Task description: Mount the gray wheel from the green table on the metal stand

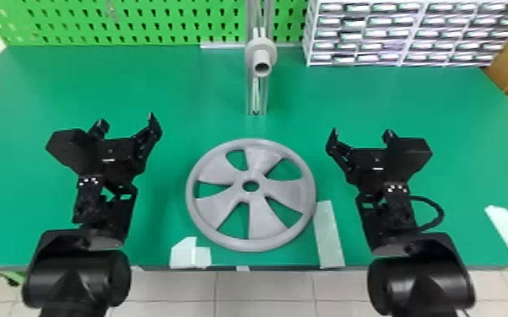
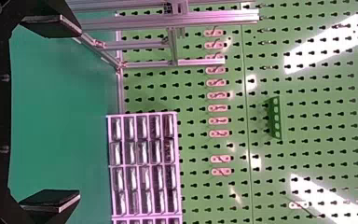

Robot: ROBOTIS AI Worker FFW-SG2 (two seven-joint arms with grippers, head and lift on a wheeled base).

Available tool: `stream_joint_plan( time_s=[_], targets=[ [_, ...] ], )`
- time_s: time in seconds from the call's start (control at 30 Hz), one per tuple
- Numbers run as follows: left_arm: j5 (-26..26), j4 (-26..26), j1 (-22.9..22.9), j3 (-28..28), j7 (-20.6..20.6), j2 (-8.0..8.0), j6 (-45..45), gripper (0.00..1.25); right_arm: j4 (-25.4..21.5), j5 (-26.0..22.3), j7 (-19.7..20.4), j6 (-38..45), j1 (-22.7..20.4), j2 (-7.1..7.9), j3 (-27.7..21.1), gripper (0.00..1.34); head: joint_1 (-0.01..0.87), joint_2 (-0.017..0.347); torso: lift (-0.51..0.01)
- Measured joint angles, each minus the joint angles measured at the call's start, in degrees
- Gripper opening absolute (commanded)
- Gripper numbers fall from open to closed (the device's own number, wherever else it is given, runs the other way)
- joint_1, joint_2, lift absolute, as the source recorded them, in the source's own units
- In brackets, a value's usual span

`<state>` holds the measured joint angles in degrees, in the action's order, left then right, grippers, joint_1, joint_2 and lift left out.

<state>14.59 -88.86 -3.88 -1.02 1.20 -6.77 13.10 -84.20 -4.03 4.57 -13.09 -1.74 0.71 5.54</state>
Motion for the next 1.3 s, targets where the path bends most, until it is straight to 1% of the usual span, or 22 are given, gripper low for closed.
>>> stream_joint_plan(
  time_s=[0.8, 1.17, 1.3],
  targets=[
    [0.0, 0.0, -0.2, 0.1, -0.1, 0.00, 0.1, 1.05, 0.1, -0.1, 0.0, 0.4, 0.1, 0.12, 0.5, 1.25, 0.868, 0.052, -0.093],
    [0.0, 0.0, -0.1, 0.2, -0.1, 0.00, 0.3, 1.05, 0.0, -1.5, 0.0, 2.1, 1.2, 1.25, 2.3, 1.25, 0.868, 0.052, -0.093],
    [0.0, 0.0, -0.1, 0.2, -0.1, 0.00, 0.3, 1.05, -0.2, -1.9, 0.0, 3.0, 1.6, 1.32, 2.5, 1.25, 0.868, 0.052, -0.093]
  ],
)
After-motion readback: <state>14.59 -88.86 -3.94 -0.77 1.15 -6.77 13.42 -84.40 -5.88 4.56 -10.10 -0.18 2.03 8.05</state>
